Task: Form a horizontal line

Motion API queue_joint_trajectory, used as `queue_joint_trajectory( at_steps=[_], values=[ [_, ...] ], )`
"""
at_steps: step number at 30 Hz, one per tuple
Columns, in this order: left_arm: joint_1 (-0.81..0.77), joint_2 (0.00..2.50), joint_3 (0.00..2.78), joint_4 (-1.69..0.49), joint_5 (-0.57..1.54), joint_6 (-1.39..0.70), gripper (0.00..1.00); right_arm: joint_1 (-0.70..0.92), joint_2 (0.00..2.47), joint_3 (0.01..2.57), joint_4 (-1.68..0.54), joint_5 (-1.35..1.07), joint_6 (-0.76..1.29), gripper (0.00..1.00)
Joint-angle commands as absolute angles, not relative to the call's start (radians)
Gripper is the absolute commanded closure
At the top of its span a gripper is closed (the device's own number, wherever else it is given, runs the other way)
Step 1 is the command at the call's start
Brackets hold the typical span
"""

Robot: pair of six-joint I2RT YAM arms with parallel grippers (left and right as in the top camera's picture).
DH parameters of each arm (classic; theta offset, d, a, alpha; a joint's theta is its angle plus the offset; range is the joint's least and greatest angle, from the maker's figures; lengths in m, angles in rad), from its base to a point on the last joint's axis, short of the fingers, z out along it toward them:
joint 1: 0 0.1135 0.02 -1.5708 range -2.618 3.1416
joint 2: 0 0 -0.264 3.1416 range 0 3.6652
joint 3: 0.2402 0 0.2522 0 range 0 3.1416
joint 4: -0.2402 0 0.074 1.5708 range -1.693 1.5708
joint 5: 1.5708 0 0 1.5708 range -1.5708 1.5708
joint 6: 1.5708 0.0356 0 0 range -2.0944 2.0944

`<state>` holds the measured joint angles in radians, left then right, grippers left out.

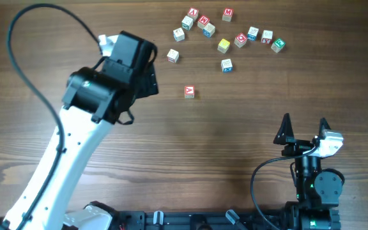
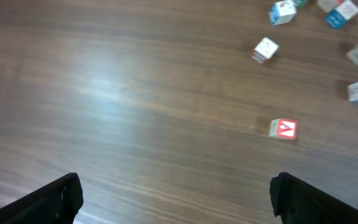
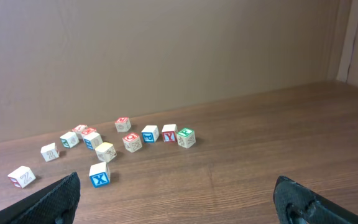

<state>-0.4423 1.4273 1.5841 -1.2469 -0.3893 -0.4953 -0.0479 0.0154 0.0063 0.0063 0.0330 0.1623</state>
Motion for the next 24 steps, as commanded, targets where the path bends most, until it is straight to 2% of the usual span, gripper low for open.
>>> queue_joint_trajectory(
  at_steps=[1,4,11,16,20,24],
  values=[
    [-0.427,1.354,1.582,-1.286,-0.432,-0.535,0.0,-0.053,0.011,0.005,0.009,0.02,0.159,0.0],
    [-0.427,1.251,1.582,-1.357,-0.533,-0.612,0.0,-0.053,0.011,0.005,0.009,0.021,0.158,0.0],
    [-0.427,1.026,1.57,-1.445,-0.55,-0.641,0.0,-0.053,0.011,0.005,0.009,0.021,0.158,0.0],
    [-0.427,0.863,1.371,-1.456,-0.565,-0.698,0.0,-0.053,0.011,0.005,0.009,0.021,0.158,0.0],
    [-0.427,0.841,1.196,-1.528,-0.54,-0.697,0.0,-0.053,0.011,0.005,0.009,0.021,0.158,0.0],
    [-0.427,0.842,1.182,-1.523,-0.528,-0.697,0.0,-0.053,0.011,0.005,0.009,0.021,0.158,0.0]
  ],
)
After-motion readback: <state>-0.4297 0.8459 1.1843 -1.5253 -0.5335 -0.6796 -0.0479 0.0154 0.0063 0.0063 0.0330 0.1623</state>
